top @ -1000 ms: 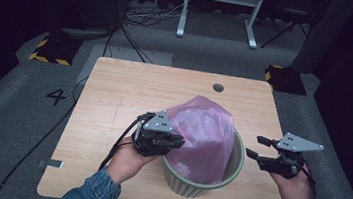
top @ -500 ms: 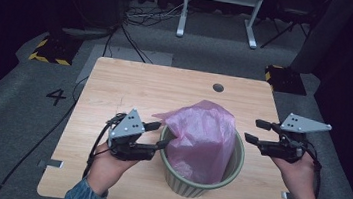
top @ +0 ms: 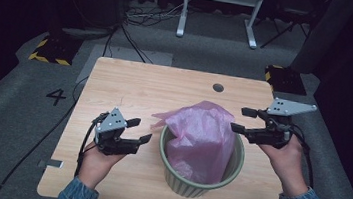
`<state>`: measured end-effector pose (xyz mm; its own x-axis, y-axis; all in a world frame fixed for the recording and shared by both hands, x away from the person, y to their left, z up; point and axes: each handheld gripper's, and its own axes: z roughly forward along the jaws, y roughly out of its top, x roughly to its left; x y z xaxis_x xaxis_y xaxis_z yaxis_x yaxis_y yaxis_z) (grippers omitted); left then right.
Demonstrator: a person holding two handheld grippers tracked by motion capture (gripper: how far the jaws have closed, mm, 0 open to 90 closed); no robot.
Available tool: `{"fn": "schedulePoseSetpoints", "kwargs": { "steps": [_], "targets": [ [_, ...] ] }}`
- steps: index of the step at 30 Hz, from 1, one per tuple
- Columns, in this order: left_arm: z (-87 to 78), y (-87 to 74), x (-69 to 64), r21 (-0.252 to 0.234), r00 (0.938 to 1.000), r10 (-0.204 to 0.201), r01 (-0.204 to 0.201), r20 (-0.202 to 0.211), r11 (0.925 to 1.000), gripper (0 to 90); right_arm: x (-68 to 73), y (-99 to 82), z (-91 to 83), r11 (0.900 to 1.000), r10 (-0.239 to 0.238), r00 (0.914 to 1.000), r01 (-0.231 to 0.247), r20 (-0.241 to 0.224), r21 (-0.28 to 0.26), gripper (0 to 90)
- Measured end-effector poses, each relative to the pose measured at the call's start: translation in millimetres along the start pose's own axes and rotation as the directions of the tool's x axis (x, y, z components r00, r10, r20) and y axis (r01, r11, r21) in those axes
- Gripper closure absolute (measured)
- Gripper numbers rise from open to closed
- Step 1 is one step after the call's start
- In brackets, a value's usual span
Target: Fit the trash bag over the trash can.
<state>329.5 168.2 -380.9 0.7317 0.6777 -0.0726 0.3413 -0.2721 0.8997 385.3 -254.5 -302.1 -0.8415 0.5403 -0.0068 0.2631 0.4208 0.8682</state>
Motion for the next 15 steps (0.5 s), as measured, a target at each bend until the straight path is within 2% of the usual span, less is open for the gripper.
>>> {"fn": "schedulePoseSetpoints", "kwargs": {
  "steps": [2, 3, 5, 8, 9, 11, 12, 13, 14, 15],
  "targets": [
    [18.0, -2.4, 8.4, 0.01, 1.0, -0.003, 0.003, -0.007, 0.9999, 35.9, 2.0, 3.8, 5.2, 0.9999, -0.01, 0.9999, 0.01, 0.0, 0.011, 31.0],
    [18.0, -2.4, 8.4, 0.01, 1.0, -0.003, 0.003, -0.007, 0.9999, 35.9, 2.0, 3.8, 5.2, 0.9999, -0.01, 0.9999, 0.01, 0.0, 0.011, 31.0],
    [33.5, -2.5, 13.8, 0.006, 0.9999, 0.002, -0.002, -0.014, 1.0, 36.0, 2.7, 7.1, 13.0, 0.9996, -0.014, 0.9999, 0.014, -0.007, 0.024, 31.0],
    [47.9, -1.1, 20.1, -0.009, 0.9998, -0.013, 0.013, -0.012, 0.9999, 36.5, 2.0, 8.1, 21.5, 0.9988, -0.008, 0.9999, 0.008, -0.007, 0.048, 31.1],
    [47.9, -1.1, 20.1, -0.009, 0.9998, -0.013, 0.013, -0.012, 0.9999, 36.7, 2.0, 8.1, 21.5, 0.9988, -0.008, 0.9999, 0.008, -0.007, 0.048, 31.1],
    [64.6, 1.6, 23.9, 0.006, 0.9998, -0.011, 0.012, -0.017, 0.9999, 38.0, 3.0, 8.6, 28.7, 0.9979, -0.007, 0.9999, 0.008, -0.016, 0.065, 32.8],
    [64.6, 1.6, 23.9, 0.006, 0.9998, -0.011, 0.012, -0.017, 0.9999, 42.5, 3.0, 8.6, 28.7, 0.9979, -0.007, 0.9999, 0.008, -0.016, 0.065, 32.8],
    [70.2, 3.2, 24.6, 0.022, 0.9998, -0.003, 0.003, -0.017, 0.9998, 42.5, 3.6, 8.9, 30.6, 0.9973, -0.007, 0.9998, 0.009, -0.017, 0.073, 34.6],
    [75.9, 5.1, 24.2, 0.016, 0.9998, 0.014, -0.014, -0.017, 0.9998, 55.2, 3.8, 9.4, 33.6, 0.996, -0.01, 0.9996, 0.012, -0.025, 0.088, 40.7],
    [75.9, 5.1, 24.2, 0.016, 0.9998, 0.014, -0.014, -0.017, 0.9998, 62.6, 3.6, 9.7, 34.2, 0.9951, -0.006, 0.9997, 0.009, -0.026, 0.099, 43.9]
  ]
}}
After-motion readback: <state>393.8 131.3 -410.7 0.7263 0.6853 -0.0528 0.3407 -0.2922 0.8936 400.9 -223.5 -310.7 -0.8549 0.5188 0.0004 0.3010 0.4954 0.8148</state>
